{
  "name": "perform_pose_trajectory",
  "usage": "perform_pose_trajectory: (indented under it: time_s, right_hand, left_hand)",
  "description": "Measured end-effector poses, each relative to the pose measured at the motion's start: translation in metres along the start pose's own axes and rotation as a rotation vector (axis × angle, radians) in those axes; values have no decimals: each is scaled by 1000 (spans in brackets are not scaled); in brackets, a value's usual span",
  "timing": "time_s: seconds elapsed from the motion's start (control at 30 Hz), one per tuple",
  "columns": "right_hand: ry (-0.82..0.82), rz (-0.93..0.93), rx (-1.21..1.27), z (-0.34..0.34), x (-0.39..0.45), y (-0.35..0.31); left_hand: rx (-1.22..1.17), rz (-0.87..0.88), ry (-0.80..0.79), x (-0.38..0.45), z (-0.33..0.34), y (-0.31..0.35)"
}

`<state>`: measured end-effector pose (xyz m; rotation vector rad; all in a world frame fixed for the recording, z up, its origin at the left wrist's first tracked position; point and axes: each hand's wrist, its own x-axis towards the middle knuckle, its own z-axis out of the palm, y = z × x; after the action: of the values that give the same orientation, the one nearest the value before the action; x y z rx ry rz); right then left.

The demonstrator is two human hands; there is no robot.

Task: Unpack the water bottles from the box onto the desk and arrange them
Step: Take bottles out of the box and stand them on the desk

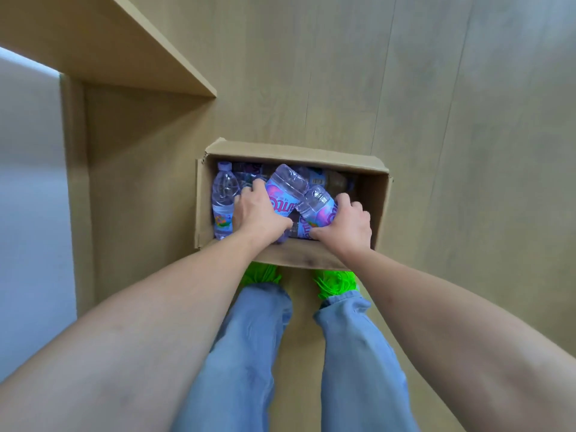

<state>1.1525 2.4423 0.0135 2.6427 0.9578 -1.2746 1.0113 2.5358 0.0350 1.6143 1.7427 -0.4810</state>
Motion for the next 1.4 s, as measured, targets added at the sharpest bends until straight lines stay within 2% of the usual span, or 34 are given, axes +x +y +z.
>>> perform_pose_trajectory:
  time_s: [0.23, 0.47, 0.73, 0.87, 1.03, 1.23, 1.4]
  right_hand:
    - [73, -51, 179, -128, -76, -47]
    - [167, -216, 262, -274, -162, -130]
    - [206, -442, 365, -393, -280, -221]
    - [177, -580, 358, -412, -344, -260]
    - [166, -763, 306, -404, -424, -307]
    - [132, -966, 287, -367, -520, -354]
    - [8, -1111, 232, -318, -591, -386]
  left_hand:
    - [-78, 30, 89, -82, -129, 52]
    - [-144, 74, 266, -180, -288, 106]
    - [-195, 91, 523, -309, -446, 105]
    - [-155, 79, 644, -371, -502, 70]
    - [-101, 43, 800, -438, -549, 4]
    - [-162, -90, 940, -518, -566, -93]
    - [-160, -209, 993, -586, -561, -184]
